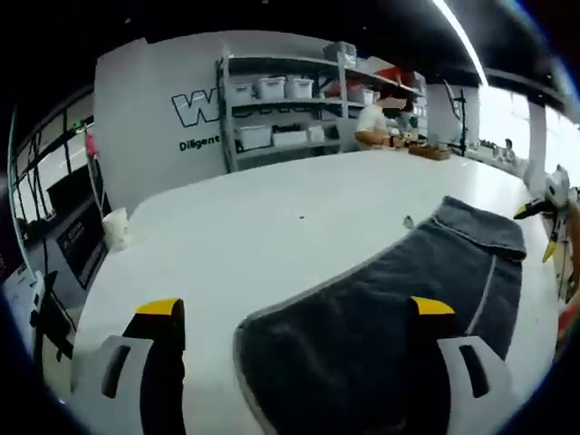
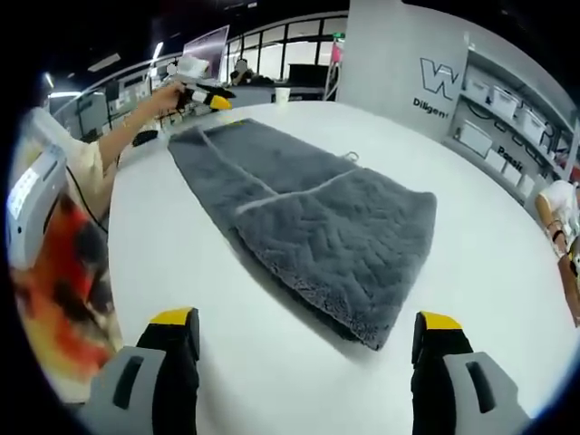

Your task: Open the folded towel by lifting each exposed corner and separating the folded layers until the towel lies flat within the target outline without major curled edges

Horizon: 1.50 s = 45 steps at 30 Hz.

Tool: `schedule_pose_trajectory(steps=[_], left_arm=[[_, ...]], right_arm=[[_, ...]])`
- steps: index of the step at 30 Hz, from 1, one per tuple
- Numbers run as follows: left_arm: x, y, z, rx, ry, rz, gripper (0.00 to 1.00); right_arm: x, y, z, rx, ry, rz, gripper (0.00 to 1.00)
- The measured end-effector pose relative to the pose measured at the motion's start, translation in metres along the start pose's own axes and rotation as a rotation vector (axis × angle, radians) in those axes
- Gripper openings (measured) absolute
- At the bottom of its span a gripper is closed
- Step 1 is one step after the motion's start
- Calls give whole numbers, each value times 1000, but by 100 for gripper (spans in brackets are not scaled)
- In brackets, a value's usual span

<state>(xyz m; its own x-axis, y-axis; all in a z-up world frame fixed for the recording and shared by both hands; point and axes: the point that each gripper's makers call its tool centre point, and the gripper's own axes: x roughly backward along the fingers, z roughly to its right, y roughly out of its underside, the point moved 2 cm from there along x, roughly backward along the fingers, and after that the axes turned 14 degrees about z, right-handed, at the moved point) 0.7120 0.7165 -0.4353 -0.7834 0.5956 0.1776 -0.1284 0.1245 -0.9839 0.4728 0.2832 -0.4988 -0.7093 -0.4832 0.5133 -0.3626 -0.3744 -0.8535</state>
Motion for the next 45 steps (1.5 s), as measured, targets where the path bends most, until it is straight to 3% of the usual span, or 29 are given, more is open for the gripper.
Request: schedule_pose_trajectory(steps=[5,15,25,35,40,45], left_arm=[[13,3,32,35,83,-9,100],[50,12,77,8,138,-13,100],[86,27,92,2,93,-3,100],[104,32,94,23,69,7,100],[107,33,99,16,82,7,100],[108,33,101,25,82,13,100]], right_arm=[[-2,-2,0,6,-3,-3,98],[-8,-7,-4,16,-14,-4,98],[-15,-14,-11,31,-35,-1,98],[-21,-29,-19,56,-35,35,97],[-25,-44,-20,67,-24,75,91],[-33,-56,-25,107,-29,102,66]])
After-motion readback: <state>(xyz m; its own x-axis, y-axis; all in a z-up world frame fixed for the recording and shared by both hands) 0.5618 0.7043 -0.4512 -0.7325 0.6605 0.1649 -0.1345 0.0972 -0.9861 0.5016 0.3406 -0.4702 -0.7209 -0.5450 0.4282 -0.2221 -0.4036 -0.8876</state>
